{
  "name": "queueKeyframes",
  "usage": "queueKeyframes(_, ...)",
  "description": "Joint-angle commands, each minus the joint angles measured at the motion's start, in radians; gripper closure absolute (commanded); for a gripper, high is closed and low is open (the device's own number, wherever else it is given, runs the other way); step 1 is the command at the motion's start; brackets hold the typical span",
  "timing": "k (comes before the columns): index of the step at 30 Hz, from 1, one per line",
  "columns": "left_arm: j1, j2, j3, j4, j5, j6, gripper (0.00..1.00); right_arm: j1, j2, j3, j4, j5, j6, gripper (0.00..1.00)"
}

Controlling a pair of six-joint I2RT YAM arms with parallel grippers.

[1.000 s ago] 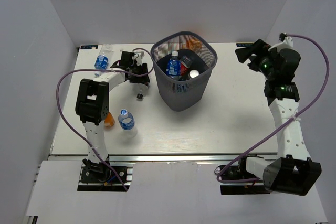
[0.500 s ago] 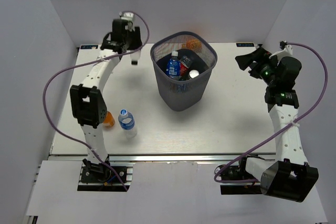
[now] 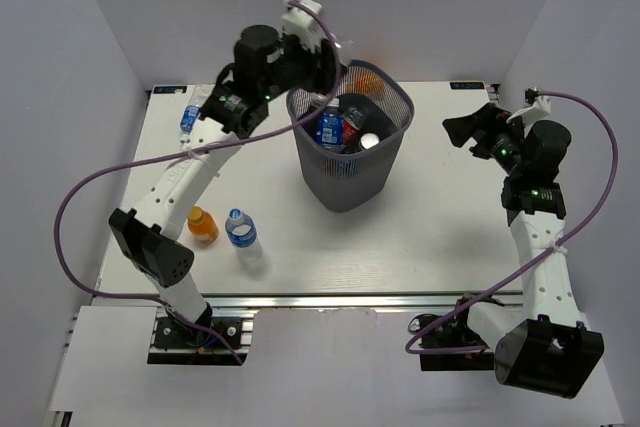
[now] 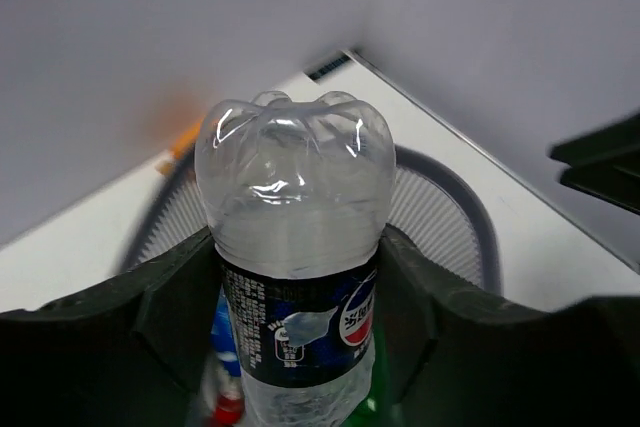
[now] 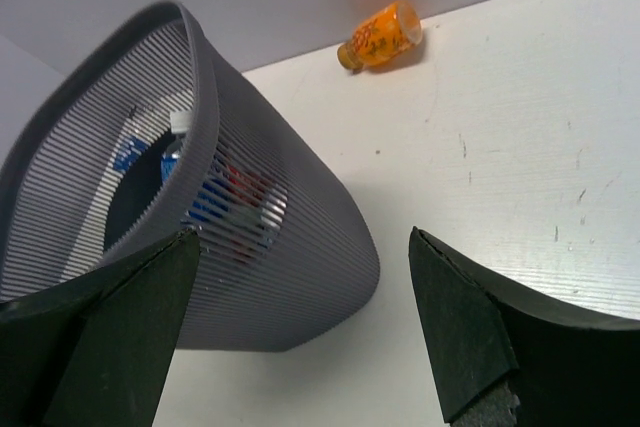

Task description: Put the plastic bottles in the bin

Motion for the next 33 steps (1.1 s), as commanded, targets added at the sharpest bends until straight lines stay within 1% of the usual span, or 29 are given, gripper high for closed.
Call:
queueKeyframes(1, -0.031, 0.005, -0.041, -0.018, 0.06, 0.021, 0.29, -0.007, -0.007, -0.038, 0.085, -0.099, -0.077, 0.11)
queueKeyframes(2, -0.034, 0.006, -0.035, -0.018, 0.054, 0.008, 0.17, -0.005, 0.004, -0.038, 0.083, -0.127, -0.111, 0.11)
queueKeyframes(3, -0.034, 0.01, -0.026, -0.016, 0.04, 0.002, 0.02, -0.005, 0.007, -0.037, 0.082, -0.173, -0.146, 0.11)
queueKeyframes(4, -0.034, 0.013, -0.015, -0.021, 0.029, -0.001, 0.02, -0.007, 0.01, -0.037, 0.079, -0.251, -0.177, 0.11)
queueKeyframes(5, -0.034, 0.017, 0.012, -0.033, 0.022, -0.004, 0.02, -0.004, 0.005, -0.035, 0.077, -0.274, -0.235, 0.11)
queueKeyframes(7, -0.034, 0.031, 0.037, -0.048, -0.024, -0.009, 0.02, -0.004, -0.01, -0.034, 0.07, -0.324, -0.281, 0.11)
queueKeyframes(8, -0.034, 0.034, 0.055, -0.063, -0.047, -0.024, 0.02, 0.004, -0.03, -0.032, 0.048, -0.331, -0.333, 0.11)
queueKeyframes(10, -0.034, 0.028, 0.052, -0.064, -0.11, -0.022, 0.02, 0.019, -0.067, -0.028, 0.019, -0.35, -0.387, 0.11)
queueKeyframes(11, -0.032, 0.025, 0.043, -0.064, -0.139, -0.029, 0.02, 0.042, -0.076, -0.025, -0.031, -0.354, -0.443, 0.11)
queueKeyframes(12, -0.031, 0.02, 0.039, -0.067, -0.159, -0.029, 0.02, 0.064, -0.087, -0.025, -0.053, -0.354, -0.465, 0.11)
queueKeyframes(13, -0.026, 0.008, 0.032, -0.07, -0.22, -0.03, 0.02, 0.088, -0.096, -0.034, -0.07, -0.37, -0.482, 0.11)
queueKeyframes(14, -0.009, -0.001, 0.022, -0.067, -0.239, -0.044, 0.02, 0.164, -0.111, -0.038, -0.087, -0.367, -0.531, 0.11)
queueKeyframes(15, 0.008, -0.012, -0.009, -0.062, -0.245, -0.052, 0.02, 0.235, -0.117, -0.04, -0.139, -0.344, -0.601, 0.11)
queueKeyframes(16, 0.027, -0.023, -0.03, -0.051, -0.245, -0.064, 0.02, 0.299, -0.124, -0.034, -0.171, -0.266, -0.64, 0.11)
queueKeyframes(17, 0.082, -0.048, -0.056, -0.044, -0.241, -0.106, 0.02, 0.437, -0.125, -0.029, -0.199, -0.229, -0.674, 0.11)
queueKeyframes(18, 0.116, -0.065, -0.129, -0.033, -0.23, -0.128, 0.02, 0.502, -0.124, -0.028, -0.219, -0.194, -0.698, 0.11)
queueKeyframes(19, 0.153, -0.085, -0.183, 0.017, -0.212, -0.15, 0.02, 0.553, -0.116, -0.026, -0.219, -0.165, -0.703, 0.11)
queueKeyframes(20, 0.223, -0.13, -0.245, 0.045, -0.194, -0.208, 0.02, 0.641, -0.108, -0.026, -0.222, -0.164, -0.708, 0.11)
queueKeyframes(21, 0.251, -0.15, -0.301, 0.064, -0.204, -0.235, 0.02, 0.685, -0.098, -0.023, -0.22, -0.161, -0.709, 0.11)
queueKeyframes(22, 0.279, -0.167, -0.401, 0.087, -0.222, -0.257, 0.02, 0.722, -0.066, -0.017, -0.222, -0.129, -0.711, 0.11)
queueKeyframes(23, 0.32, -0.182, -0.443, 0.088, -0.267, -0.295, 0.02, 0.811, -0.047, 0.003, -0.228, -0.097, -0.714, 0.11)
queueKeyframes(25, 0.353, -0.205, -0.525, 0.072, -0.314, -0.329, 0.02, 0.899, 0.029, 0.027, -0.231, -0.002, -0.734, 0.11)
queueKeyframes(26, 0.379, -0.211, -0.547, 0.047, -0.365, -0.363, 0.02, 0.973, 0.059, 0.056, -0.227, 0.003, -0.748, 0.11)
queueKeyframes(27, 0.39, -0.219, -0.569, 0.035, -0.376, -0.38, 0.02, 1.004, 0.092, 0.064, -0.211, 0.003, -0.754, 0.11)
queueKeyframes(28, 0.402, -0.227, -0.592, 0.027, -0.383, -0.394, 0.02, 1.031, 0.158, 0.072, -0.155, 0.004, -0.758, 0.11)
queueKeyframes(29, 0.42, -0.233, -0.634, 0.022, -0.393, -0.418, 0.02, 1.088, 0.192, 0.093, -0.124, 0.018, -0.765, 0.11)
queueKeyframes(30, 0.426, -0.237, -0.653, 0.018, -0.425, -0.427, 0.02, 1.113, 0.23, 0.106, -0.095, 0.029, -0.768, 0.11)
queueKeyframes(31, 0.433, -0.247, -0.678, 0.001, -0.445, -0.437, 0.02, 1.154, 0.307, 0.122, -0.07, 0.024, -0.774, 0.11)
queueKeyframes(33, 0.443, -0.25, -0.696, -0.019, -0.492, -0.458, 0.02, 1.187, 0.379, 0.187, -0.007, 0.009, -0.766, 0.11)
